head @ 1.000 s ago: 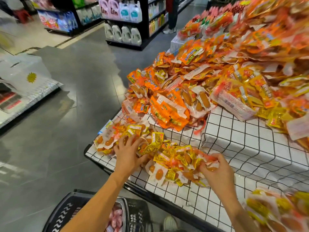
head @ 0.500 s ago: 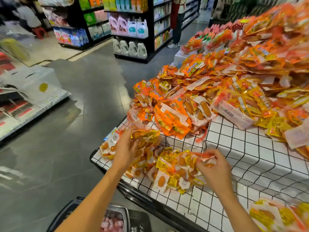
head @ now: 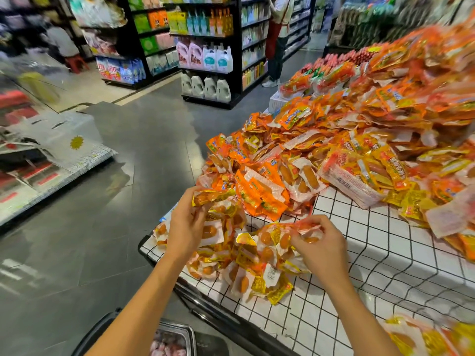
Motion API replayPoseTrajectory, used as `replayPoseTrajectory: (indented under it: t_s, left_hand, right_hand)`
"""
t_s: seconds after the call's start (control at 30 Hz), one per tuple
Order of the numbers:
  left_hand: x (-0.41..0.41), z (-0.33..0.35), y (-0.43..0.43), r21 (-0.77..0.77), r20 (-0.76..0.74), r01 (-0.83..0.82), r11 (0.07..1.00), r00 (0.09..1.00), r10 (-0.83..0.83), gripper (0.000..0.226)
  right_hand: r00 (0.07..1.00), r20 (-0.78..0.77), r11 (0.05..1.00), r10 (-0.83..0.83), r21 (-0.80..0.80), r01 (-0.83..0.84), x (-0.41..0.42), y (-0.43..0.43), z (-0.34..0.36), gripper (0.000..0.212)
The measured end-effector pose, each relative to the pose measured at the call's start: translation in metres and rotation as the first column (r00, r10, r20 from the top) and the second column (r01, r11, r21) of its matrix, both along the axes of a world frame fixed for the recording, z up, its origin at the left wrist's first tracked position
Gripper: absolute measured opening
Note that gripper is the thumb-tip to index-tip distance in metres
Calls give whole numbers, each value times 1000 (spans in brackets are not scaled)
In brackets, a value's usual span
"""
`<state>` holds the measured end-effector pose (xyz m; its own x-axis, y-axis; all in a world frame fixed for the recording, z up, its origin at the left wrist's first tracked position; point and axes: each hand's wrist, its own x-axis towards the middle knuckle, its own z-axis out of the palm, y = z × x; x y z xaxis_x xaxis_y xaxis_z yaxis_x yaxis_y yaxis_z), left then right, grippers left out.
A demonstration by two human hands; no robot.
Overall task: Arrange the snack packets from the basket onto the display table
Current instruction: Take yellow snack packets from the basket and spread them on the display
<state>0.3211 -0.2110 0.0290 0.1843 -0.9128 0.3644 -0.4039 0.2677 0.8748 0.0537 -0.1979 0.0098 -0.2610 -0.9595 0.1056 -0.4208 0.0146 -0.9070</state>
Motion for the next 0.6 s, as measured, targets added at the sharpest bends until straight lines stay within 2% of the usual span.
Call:
replayPoseTrajectory:
  t_s: [0.33,0.6]
  left_hand:
    - [-20,12,6,-17,52,5,1000,999,-5,30]
    - [-27,6,10,-13,136,166,986,977,-163,40]
  right_hand:
    - [1000,29,1000,5,-17,-5,-21,8,16,28]
    - [992,-21,990,-126,-71,124,-28,55,29,30]
